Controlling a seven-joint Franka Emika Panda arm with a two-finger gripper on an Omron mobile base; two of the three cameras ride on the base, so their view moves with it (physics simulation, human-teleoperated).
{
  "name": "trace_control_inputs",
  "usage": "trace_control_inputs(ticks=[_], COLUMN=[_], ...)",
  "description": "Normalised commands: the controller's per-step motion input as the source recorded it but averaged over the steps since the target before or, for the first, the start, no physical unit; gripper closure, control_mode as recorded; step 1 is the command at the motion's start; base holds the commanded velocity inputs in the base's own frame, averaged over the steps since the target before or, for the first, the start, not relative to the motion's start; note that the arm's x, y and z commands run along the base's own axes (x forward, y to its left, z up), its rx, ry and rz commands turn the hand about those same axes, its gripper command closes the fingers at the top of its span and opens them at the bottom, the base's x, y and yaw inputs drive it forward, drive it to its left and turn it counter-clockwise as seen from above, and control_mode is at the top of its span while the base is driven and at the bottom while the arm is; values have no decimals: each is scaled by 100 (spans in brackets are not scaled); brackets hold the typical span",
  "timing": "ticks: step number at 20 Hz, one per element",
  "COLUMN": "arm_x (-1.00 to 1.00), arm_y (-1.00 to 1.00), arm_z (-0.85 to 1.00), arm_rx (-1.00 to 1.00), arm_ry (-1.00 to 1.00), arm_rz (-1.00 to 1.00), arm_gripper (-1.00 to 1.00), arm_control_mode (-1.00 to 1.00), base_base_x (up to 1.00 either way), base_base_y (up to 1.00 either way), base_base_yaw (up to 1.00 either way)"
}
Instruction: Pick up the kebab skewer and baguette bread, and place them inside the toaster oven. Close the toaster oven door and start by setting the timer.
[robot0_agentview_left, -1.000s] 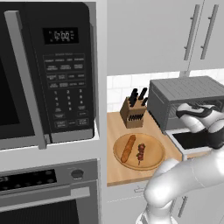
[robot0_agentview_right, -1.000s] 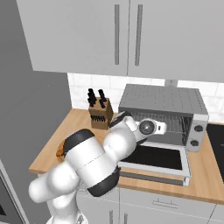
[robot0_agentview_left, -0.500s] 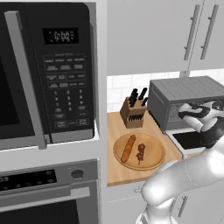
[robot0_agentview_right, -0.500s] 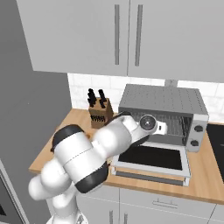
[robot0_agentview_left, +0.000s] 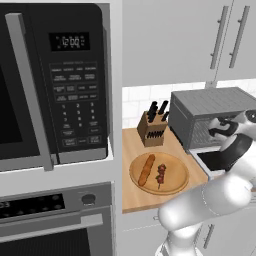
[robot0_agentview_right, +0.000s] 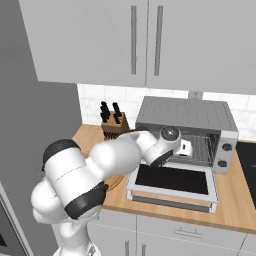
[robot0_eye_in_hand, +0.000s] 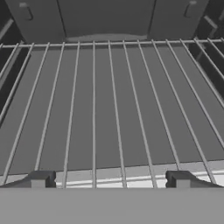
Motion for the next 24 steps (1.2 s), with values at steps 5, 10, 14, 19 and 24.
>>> trace_control_inputs(ticks=[5,10,14,19,24], arm_x=[-73,-73,-76,-74,-51], arm_y=[0,0,0,0,0], arm_z=[-74,-75,-73,-72,-44], arm_rx=[-1,-2,-1,-1,0], arm_ry=[21,19,15,12,10], arm_rz=[0,0,0,0,0], arm_gripper=[-100,-100,-100,-100,-100], arm_control_mode=[-100,-100,-100,-100,-100], base_base_x=[0,0,0,0,0], base_base_y=[0,0,0,0,0], base_base_yaw=[0,0,0,0,0])
